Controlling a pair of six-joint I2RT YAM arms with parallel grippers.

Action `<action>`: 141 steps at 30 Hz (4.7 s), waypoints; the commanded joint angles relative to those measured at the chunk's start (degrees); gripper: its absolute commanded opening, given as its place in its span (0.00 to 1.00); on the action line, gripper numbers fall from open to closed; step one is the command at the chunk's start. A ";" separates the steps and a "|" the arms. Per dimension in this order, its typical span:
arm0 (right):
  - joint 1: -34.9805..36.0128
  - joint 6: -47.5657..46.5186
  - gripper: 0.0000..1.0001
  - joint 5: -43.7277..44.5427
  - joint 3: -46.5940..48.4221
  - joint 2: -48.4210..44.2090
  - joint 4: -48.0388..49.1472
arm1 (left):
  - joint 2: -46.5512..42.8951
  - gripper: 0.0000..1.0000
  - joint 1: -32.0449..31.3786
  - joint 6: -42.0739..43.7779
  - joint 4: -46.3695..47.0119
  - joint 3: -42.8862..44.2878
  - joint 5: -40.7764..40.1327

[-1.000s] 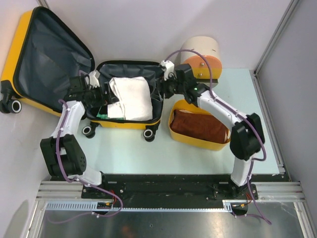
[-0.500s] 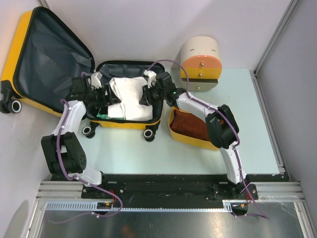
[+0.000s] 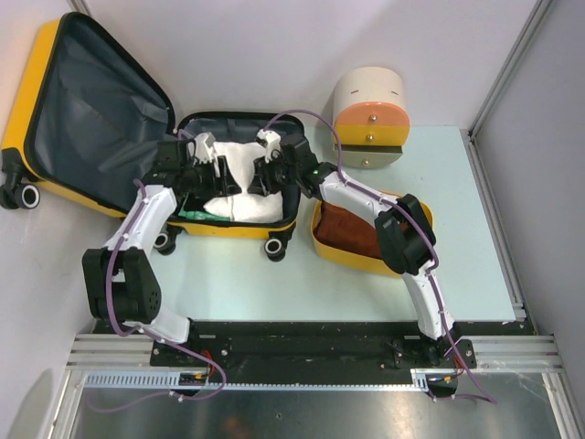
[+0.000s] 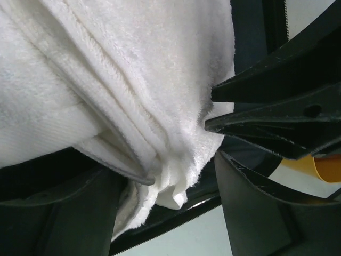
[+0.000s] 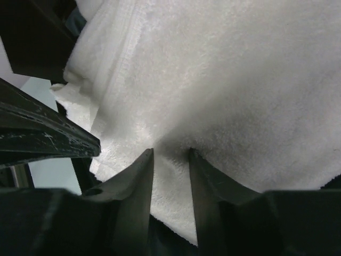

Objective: Open, take out, and arrange the luggage

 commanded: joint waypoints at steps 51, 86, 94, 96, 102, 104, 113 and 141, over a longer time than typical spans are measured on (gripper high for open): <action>11.68 -4.57 0.79 13.02 3.92 -1.09 -2.15 | -6.77 0.45 17.65 -6.60 8.10 -13.64 15.63; 10.10 -9.49 0.00 26.57 1.11 -3.81 2.86 | -12.05 0.49 7.71 -13.47 9.51 -1.95 18.79; 8.51 -28.36 0.00 11.45 0.23 -9.97 -1.53 | -11.09 1.00 14.66 -6.42 8.55 2.97 17.84; 8.34 -31.19 0.00 9.69 0.32 -10.76 -2.15 | -10.65 1.00 14.58 -6.95 8.46 2.28 17.74; 7.81 -39.37 0.00 4.41 -0.21 -13.31 -5.05 | -9.06 1.00 14.22 -4.24 8.19 2.53 16.24; 6.93 -40.60 0.00 2.39 1.45 -14.01 -5.93 | -9.50 1.00 14.22 0.49 8.19 3.06 17.20; 0.97 -44.73 0.00 -3.94 6.29 -20.60 -15.32 | -11.96 1.00 16.85 3.34 8.28 5.70 20.02; -19.26 -53.97 0.00 -1.23 -8.12 -43.20 -23.60 | -9.48 1.00 -6.07 5.77 9.25 4.48 20.65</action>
